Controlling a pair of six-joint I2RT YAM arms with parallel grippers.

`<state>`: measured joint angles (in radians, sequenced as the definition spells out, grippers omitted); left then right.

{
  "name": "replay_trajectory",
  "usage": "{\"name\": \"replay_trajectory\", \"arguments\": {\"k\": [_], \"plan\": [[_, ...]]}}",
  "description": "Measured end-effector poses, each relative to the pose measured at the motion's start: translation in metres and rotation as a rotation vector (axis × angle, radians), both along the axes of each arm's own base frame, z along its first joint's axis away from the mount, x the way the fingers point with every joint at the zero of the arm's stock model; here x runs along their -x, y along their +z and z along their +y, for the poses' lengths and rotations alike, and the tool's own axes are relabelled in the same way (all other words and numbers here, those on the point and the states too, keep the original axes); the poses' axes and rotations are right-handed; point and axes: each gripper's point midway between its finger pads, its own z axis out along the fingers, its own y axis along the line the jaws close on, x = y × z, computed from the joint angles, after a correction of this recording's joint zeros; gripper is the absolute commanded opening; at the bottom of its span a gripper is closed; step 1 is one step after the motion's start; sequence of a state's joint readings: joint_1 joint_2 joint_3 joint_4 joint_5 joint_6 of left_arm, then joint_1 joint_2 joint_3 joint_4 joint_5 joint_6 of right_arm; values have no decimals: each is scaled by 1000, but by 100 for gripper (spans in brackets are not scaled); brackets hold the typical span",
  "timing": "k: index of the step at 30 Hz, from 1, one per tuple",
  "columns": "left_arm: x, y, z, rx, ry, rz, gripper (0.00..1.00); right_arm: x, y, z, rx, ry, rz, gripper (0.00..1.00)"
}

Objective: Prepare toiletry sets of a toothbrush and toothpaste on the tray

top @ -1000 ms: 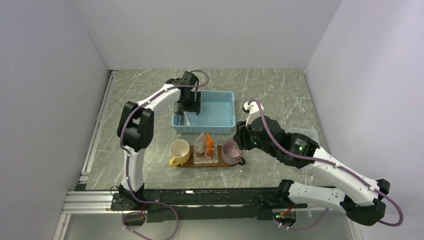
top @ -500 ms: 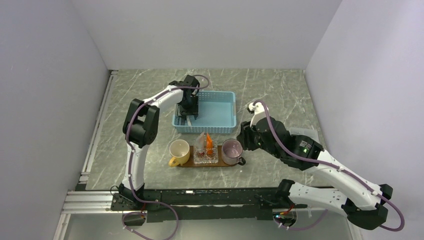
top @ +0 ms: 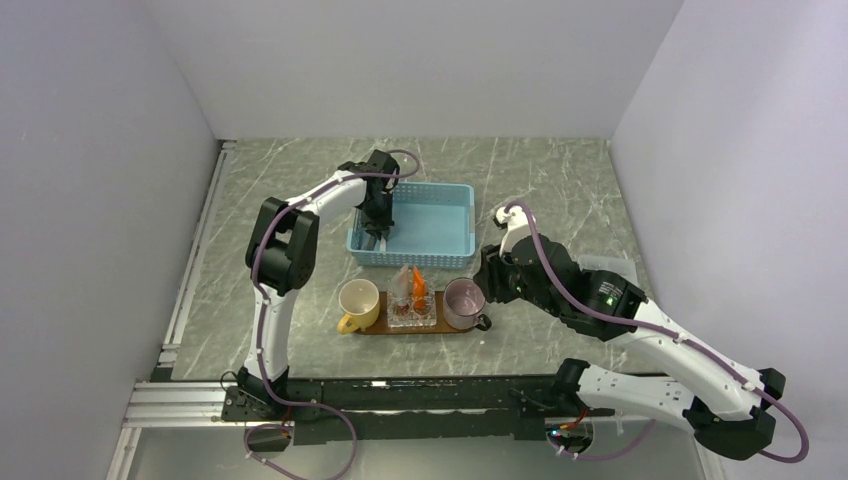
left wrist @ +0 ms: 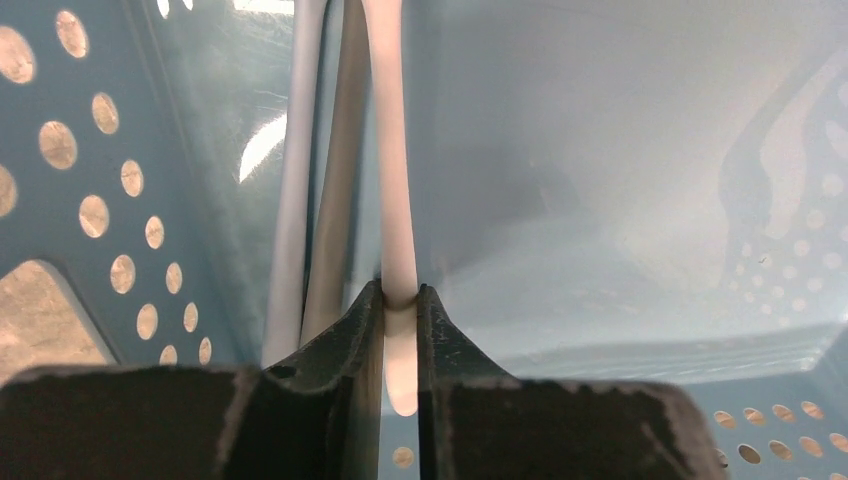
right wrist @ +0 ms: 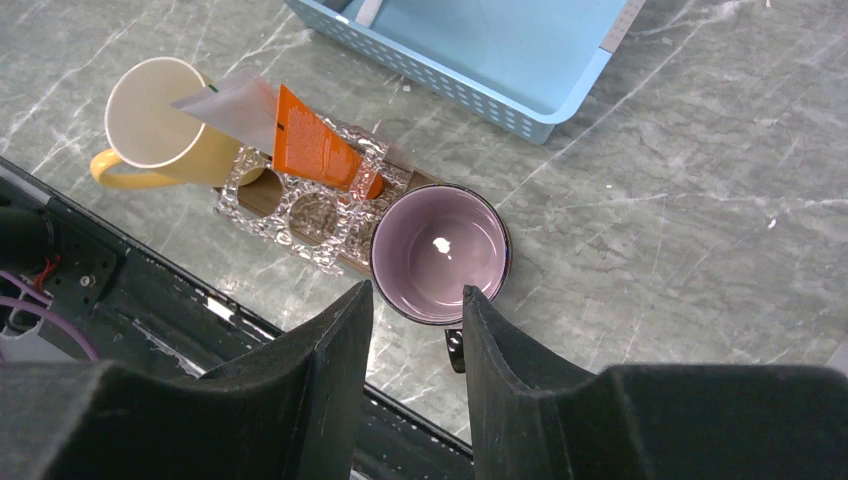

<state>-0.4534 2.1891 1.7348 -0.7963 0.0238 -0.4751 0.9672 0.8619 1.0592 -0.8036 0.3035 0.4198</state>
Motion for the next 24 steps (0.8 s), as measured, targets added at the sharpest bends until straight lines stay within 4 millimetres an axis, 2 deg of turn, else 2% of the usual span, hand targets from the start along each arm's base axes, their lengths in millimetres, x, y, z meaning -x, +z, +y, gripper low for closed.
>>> {"name": "replay_trajectory", "arguments": {"k": [2,9,12,15,22,24], "plan": [[0,0,-1,3,-7,1,0,0,-1,0,2,0,3,41],[0,2,-2,8,-33,-5,0,2,-2,-1,2,-4,13,41],[-1,13,-3,19,-52,-29,0,2,-2,-1,1,-5,14,41],[-4,37,-5,45,-75,-79,0,2,-1,-1,-2,-8,17,41],[-5,122,-10,128,-146,-264,0,0,2,2,-5,-10,20,41],[-2,138,-10,145,-169,-294,0,0,3,3,-7,-8,22,41]]}}
